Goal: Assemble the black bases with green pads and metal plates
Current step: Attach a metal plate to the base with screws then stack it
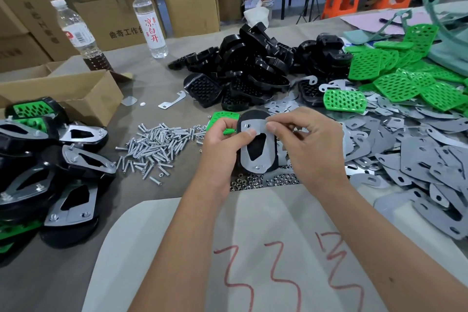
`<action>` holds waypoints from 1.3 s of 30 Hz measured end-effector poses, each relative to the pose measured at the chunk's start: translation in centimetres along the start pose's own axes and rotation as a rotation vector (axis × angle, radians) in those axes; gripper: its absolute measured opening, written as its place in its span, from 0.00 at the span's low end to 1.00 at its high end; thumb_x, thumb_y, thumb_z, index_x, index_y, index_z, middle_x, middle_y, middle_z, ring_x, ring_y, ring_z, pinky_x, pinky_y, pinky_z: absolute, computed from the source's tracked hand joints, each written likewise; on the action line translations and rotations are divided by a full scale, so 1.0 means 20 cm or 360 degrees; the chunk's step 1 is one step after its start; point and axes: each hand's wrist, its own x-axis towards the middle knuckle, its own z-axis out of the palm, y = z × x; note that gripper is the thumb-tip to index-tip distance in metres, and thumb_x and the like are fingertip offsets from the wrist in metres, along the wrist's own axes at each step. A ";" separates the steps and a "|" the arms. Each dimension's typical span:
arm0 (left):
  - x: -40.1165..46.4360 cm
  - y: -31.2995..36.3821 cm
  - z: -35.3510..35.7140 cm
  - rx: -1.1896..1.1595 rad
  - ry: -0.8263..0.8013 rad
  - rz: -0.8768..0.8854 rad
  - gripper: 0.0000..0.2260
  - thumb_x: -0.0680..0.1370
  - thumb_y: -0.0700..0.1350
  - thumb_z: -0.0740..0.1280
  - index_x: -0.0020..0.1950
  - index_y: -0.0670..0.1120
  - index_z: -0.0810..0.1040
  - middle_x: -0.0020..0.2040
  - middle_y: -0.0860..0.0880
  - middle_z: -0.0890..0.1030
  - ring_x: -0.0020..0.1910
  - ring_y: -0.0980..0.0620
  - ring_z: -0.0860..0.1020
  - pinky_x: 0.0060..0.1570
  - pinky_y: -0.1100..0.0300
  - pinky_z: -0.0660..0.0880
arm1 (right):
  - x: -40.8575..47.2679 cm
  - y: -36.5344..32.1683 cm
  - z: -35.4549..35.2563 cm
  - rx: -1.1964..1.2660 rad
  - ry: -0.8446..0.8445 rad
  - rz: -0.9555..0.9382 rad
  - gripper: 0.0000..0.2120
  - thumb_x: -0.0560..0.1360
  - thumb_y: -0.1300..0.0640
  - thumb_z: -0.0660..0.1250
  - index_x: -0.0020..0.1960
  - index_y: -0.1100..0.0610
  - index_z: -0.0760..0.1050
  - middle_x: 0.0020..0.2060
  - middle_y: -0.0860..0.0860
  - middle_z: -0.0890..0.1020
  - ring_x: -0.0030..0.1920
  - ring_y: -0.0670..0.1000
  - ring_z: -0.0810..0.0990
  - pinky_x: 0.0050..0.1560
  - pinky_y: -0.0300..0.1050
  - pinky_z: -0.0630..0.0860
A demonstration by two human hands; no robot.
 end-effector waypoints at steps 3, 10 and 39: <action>0.00 0.00 0.00 -0.0049 -0.0009 -0.0011 0.08 0.78 0.37 0.71 0.57 0.39 0.77 0.44 0.43 0.85 0.40 0.47 0.83 0.38 0.55 0.81 | 0.00 -0.01 0.00 0.0043 -0.0025 -0.0041 0.05 0.76 0.61 0.76 0.48 0.51 0.87 0.40 0.43 0.83 0.43 0.52 0.81 0.40 0.56 0.81; 0.00 0.00 0.03 -0.0055 0.0004 0.0062 0.07 0.78 0.36 0.71 0.55 0.40 0.77 0.41 0.44 0.84 0.38 0.46 0.83 0.39 0.55 0.80 | 0.00 -0.02 -0.01 -0.0097 0.0113 -0.0113 0.03 0.74 0.58 0.79 0.42 0.53 0.86 0.37 0.46 0.80 0.40 0.50 0.77 0.36 0.45 0.73; 0.01 -0.02 0.06 -0.0193 0.0285 0.0019 0.07 0.79 0.36 0.72 0.55 0.39 0.76 0.48 0.35 0.84 0.43 0.40 0.83 0.51 0.37 0.81 | 0.00 0.00 -0.01 0.0024 -0.0178 0.0061 0.04 0.77 0.56 0.76 0.49 0.56 0.87 0.45 0.47 0.79 0.45 0.50 0.79 0.42 0.53 0.81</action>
